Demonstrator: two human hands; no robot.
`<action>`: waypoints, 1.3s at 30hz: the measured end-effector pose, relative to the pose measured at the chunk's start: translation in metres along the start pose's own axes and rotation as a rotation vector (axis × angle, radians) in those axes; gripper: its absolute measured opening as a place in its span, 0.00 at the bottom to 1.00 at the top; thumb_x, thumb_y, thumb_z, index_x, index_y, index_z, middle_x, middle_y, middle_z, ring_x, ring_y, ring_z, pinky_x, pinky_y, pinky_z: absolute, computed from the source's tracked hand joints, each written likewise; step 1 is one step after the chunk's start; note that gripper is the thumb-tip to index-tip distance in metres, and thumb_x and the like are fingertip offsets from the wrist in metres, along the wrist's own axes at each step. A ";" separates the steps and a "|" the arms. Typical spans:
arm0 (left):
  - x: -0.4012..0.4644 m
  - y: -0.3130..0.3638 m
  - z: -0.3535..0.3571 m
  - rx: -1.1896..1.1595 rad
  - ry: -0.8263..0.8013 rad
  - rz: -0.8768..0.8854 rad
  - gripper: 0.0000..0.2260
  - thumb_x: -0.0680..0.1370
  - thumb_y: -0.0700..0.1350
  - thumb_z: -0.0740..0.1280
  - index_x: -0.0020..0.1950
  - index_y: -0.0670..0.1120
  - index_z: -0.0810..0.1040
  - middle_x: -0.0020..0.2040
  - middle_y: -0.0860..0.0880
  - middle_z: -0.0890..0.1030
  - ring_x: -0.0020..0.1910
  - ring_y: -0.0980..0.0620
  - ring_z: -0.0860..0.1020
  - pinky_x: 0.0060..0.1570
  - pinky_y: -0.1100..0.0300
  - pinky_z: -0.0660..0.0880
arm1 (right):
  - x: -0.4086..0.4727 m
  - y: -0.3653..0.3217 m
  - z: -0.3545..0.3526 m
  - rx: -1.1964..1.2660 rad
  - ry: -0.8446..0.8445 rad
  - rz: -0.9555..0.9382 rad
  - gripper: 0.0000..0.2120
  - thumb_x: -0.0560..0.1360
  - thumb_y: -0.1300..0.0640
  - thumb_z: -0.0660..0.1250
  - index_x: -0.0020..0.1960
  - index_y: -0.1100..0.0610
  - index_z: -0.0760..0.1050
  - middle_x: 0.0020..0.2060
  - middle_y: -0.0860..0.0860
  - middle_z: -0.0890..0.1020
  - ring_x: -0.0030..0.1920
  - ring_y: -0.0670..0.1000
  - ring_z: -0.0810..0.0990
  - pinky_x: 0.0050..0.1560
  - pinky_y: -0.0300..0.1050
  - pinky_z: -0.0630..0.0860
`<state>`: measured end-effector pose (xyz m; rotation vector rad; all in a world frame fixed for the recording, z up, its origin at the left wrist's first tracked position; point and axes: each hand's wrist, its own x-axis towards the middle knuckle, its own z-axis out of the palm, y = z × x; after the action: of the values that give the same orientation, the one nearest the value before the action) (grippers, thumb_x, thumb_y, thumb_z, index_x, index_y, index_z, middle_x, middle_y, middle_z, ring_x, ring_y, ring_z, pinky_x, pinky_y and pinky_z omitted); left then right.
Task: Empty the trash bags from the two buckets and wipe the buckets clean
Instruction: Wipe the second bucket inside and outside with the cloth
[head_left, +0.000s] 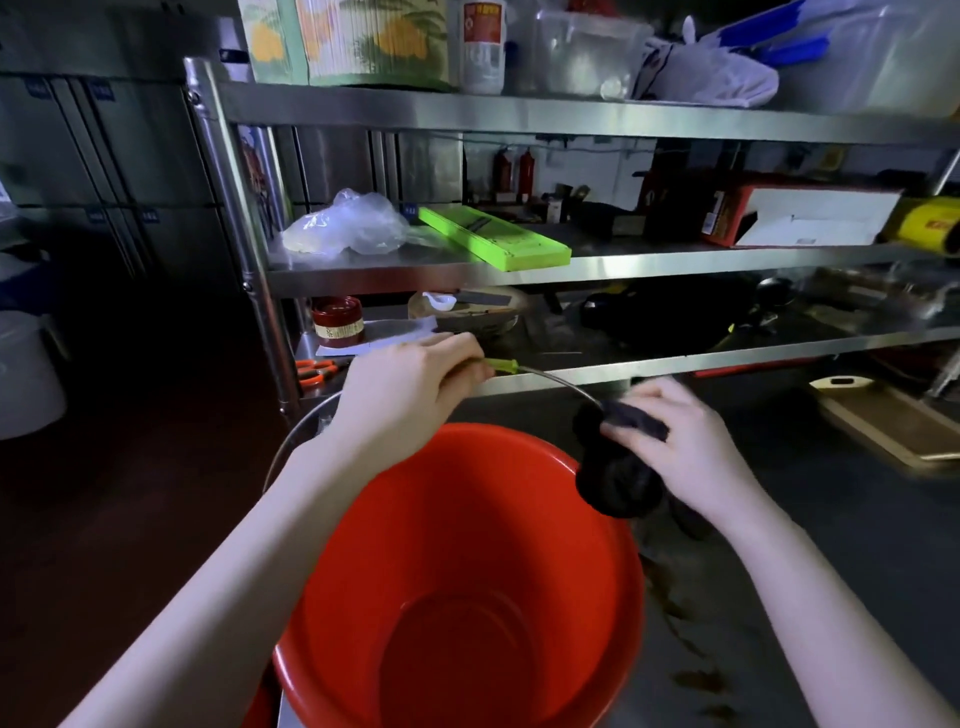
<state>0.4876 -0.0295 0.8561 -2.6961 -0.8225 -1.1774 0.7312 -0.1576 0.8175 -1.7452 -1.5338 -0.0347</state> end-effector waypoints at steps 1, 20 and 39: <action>0.000 -0.001 0.000 0.006 0.017 0.003 0.17 0.77 0.61 0.53 0.47 0.54 0.77 0.45 0.55 0.81 0.42 0.50 0.79 0.31 0.59 0.64 | -0.016 0.018 0.007 0.049 0.020 0.069 0.08 0.70 0.59 0.75 0.48 0.60 0.83 0.45 0.47 0.77 0.49 0.51 0.79 0.51 0.27 0.68; -0.007 0.013 -0.002 0.042 0.027 0.006 0.15 0.79 0.58 0.55 0.47 0.52 0.77 0.44 0.55 0.80 0.46 0.51 0.79 0.33 0.54 0.73 | 0.023 -0.077 0.013 -0.187 0.130 -0.313 0.06 0.74 0.51 0.70 0.49 0.50 0.82 0.50 0.48 0.76 0.51 0.54 0.72 0.45 0.48 0.72; -0.008 0.017 0.001 0.087 0.062 -0.014 0.14 0.80 0.57 0.55 0.45 0.53 0.76 0.43 0.55 0.80 0.45 0.53 0.79 0.32 0.53 0.74 | 0.009 -0.045 0.019 -0.061 0.195 -0.079 0.09 0.74 0.53 0.71 0.53 0.52 0.83 0.48 0.47 0.75 0.51 0.54 0.75 0.47 0.48 0.74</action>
<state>0.4920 -0.0469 0.8523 -2.5755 -0.8644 -1.1921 0.6873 -0.1417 0.8331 -1.6744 -1.4710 -0.2859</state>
